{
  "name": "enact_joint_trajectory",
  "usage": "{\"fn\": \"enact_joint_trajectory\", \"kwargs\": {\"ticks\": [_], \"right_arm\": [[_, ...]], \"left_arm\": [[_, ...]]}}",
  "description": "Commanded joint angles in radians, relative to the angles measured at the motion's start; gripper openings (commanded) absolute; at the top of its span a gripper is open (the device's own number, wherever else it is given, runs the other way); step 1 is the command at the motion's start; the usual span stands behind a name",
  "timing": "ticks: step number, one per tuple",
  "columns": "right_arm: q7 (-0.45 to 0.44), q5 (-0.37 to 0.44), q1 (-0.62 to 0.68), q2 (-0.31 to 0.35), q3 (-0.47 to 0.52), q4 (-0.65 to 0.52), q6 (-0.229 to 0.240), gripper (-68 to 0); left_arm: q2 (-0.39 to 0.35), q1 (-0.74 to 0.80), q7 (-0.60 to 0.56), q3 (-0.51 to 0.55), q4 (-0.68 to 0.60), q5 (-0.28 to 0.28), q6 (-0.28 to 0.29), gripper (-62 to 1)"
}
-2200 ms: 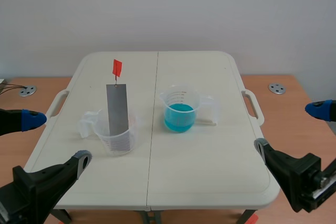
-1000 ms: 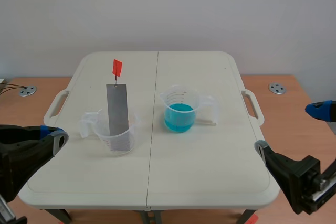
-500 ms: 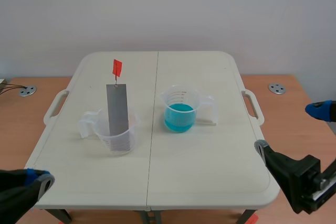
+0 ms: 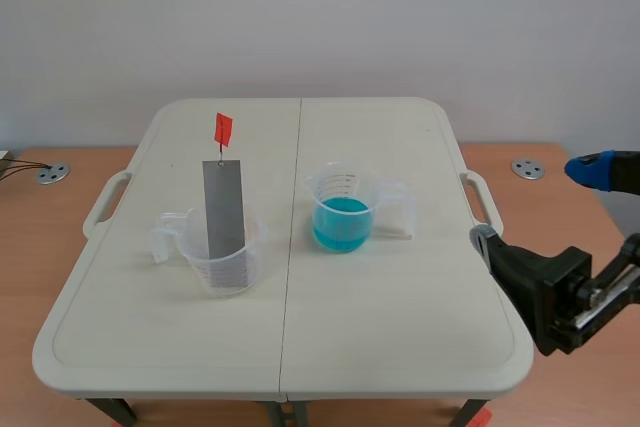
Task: Hold the metal plate by the orange handle, dip it into the blue solution, take it out and point at it, then put the plate back in the beaker on the left.
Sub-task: 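Lift the metal plate out of the left beaker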
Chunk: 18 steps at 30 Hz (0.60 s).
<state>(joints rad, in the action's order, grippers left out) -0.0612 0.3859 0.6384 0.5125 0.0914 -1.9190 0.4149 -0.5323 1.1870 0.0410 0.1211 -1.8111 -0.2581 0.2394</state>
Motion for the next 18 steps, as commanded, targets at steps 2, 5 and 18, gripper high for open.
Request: {"fn": "enact_joint_trajectory", "kwargs": {"ticks": [2, 5, 18], "right_arm": [[-0.002, 0.011, -0.043, 0.008, -0.029, -0.012, 0.001, -1.0], [0.019, 0.011, -0.084, 0.008, -0.060, -0.011, 0.001, -1.0], [0.067, 0.047, -0.274, 0.008, -0.202, 0.035, 0.001, -1.0]], "left_arm": [[0.000, -0.002, -0.014, -0.002, 0.042, -0.006, 0.006, -59.7], [-0.001, -0.002, -0.014, -0.003, 0.104, -0.006, 0.006, -59.7], [0.000, -0.008, -0.077, -0.063, 0.350, -0.007, 0.011, -59.7]]}}
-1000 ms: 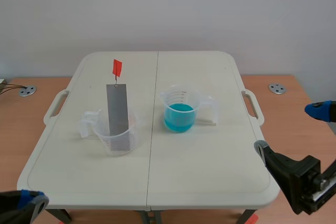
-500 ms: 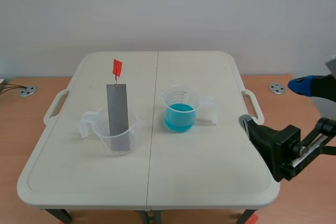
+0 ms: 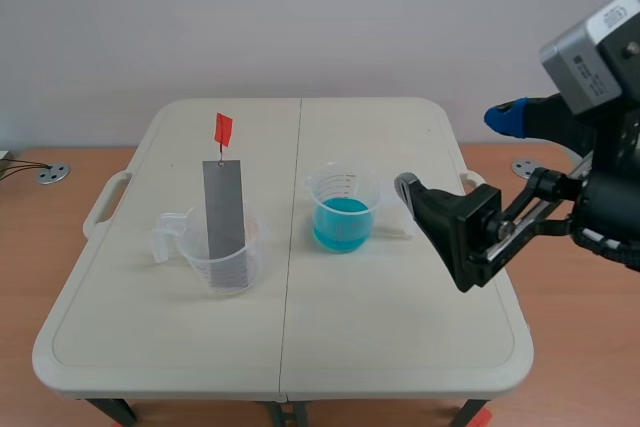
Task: Hold the metal plate by the orange handle, dip it into the blue solution, take it out and point at it, then put the plate back in the beaker on the left.
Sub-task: 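Lift the metal plate out of the left beaker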
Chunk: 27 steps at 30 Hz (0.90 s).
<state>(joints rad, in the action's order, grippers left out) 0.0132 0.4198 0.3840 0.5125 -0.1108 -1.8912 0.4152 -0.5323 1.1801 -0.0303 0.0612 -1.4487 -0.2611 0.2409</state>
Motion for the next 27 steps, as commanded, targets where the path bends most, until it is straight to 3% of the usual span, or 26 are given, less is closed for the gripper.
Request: {"fn": "enact_joint_trajectory", "kwargs": {"ticks": [1, 13, 20, 27], "right_arm": [[-0.008, 0.016, -0.036, 0.007, -0.013, 0.019, 0.000, -1.0], [0.029, 0.018, -0.246, -0.093, -0.144, 0.156, 0.005, -1.0], [0.045, 0.018, -0.361, -0.164, -0.201, 0.268, 0.047, -1.0], [0.044, 0.018, -0.466, -0.212, -0.258, 0.383, 0.058, -1.1]], "left_arm": [[0.000, -0.002, -0.006, -0.008, 0.001, -0.003, 0.009, -59.7], [0.000, -0.003, -0.002, -0.016, 0.062, -0.003, 0.009, -59.7], [0.000, -0.003, -0.002, -0.016, 0.062, -0.004, 0.009, -59.7], [0.000, -0.003, -0.002, -0.016, 0.062, -0.004, 0.009, -59.7]]}}
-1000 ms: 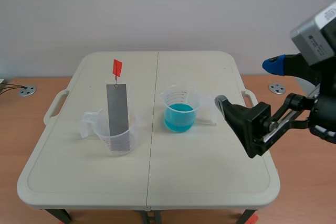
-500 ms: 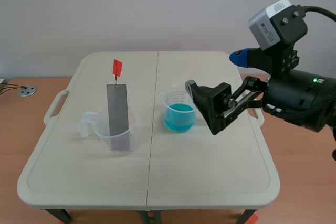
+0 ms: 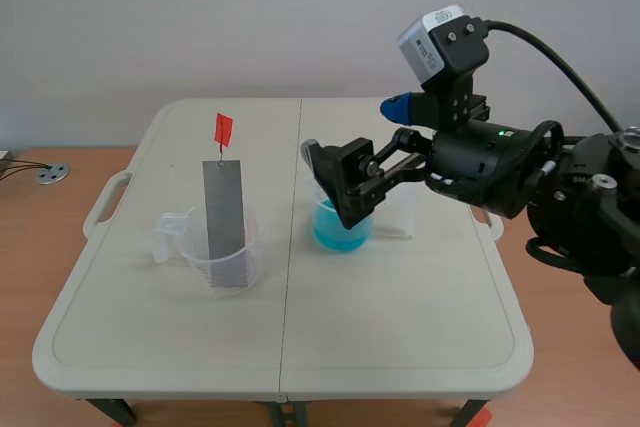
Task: Hold the metal plate by the orange handle, dip it into the blue solution, take it out and point at it, then put the plate back in the beaker on the left.
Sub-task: 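Lift the metal plate out of the left beaker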
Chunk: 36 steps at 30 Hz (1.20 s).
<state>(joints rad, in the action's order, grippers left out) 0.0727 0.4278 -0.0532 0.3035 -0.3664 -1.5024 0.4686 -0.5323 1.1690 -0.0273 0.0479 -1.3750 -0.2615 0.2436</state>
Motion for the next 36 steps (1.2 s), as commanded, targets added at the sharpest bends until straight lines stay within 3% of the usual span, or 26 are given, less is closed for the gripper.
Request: {"fn": "enact_joint_trajectory", "kwargs": {"ticks": [1, 10, 24, 36], "right_arm": [[-0.015, 0.010, -0.045, -0.012, -0.010, 0.014, 0.009, -1.0], [-0.015, 0.010, -0.188, -0.094, -0.078, 0.209, 0.056, -1.1], [0.028, -0.002, -0.353, -0.211, -0.171, 0.401, 0.064, -1.1], [0.059, -0.035, -0.437, -0.329, -0.179, 0.560, 0.064, -1.1]], "left_arm": [[0.000, 0.008, -0.005, -0.003, -0.011, -0.003, 0.006, -59.7], [0.000, 0.008, -0.005, -0.003, -0.012, -0.003, 0.006, -59.7], [0.000, 0.008, -0.005, -0.003, -0.011, -0.003, 0.006, -59.7], [0.001, 0.008, 0.002, -0.003, -0.011, -0.004, 0.006, -59.7]]}}
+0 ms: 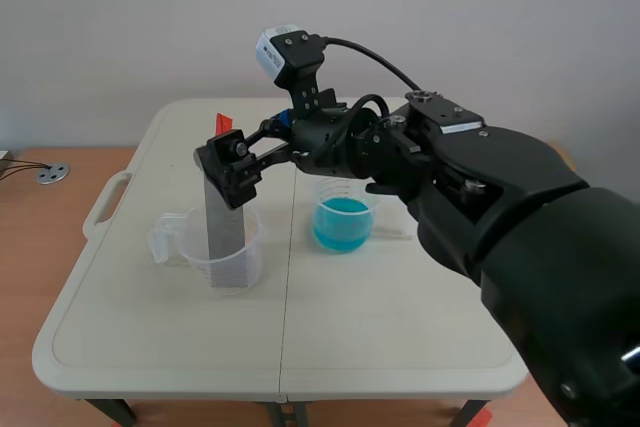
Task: Hold the metal plate by the orange handle, dip it into the blue solution, take it out and point at it, then put the plate back in the beaker on the left.
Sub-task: 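Lift the metal plate out of the left beaker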
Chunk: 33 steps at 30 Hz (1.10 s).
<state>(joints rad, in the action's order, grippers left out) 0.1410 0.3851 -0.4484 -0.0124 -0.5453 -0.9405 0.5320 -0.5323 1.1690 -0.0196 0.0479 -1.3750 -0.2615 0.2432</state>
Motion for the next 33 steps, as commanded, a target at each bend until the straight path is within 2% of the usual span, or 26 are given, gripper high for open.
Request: {"fn": "enact_joint_trajectory", "kwargs": {"ticks": [1, 7, 12, 16, 25, 33], "right_arm": [[-0.008, 0.007, -0.053, -0.023, 0.000, 0.019, 0.000, -1.0], [-0.009, 0.007, -0.130, -0.070, 0.001, 0.143, 0.001, -1.2], [-0.009, -0.002, -0.166, -0.100, 0.000, 0.208, 0.019, -1.2], [-0.016, -0.004, -0.175, -0.108, 0.000, 0.215, 0.039, -1.2], [-0.058, -0.005, -0.175, -0.113, 0.001, 0.215, 0.038, -1.4], [-0.058, -0.005, -0.175, -0.113, 0.001, 0.215, 0.042, -17.1]], "left_arm": [[0.000, 0.008, -0.006, -0.003, -0.011, -0.004, 0.006, -59.7], [0.003, 0.008, -0.006, -0.003, -0.011, -0.004, 0.006, -59.7], [0.003, 0.008, -0.006, -0.003, -0.011, -0.004, 0.006, -59.7], [0.003, 0.008, -0.006, -0.003, -0.011, -0.004, 0.006, -59.7], [0.003, 0.008, -0.006, -0.003, -0.011, -0.004, 0.007, -59.7], [0.003, 0.008, -0.006, -0.003, -0.012, -0.004, 0.007, -59.7]]}}
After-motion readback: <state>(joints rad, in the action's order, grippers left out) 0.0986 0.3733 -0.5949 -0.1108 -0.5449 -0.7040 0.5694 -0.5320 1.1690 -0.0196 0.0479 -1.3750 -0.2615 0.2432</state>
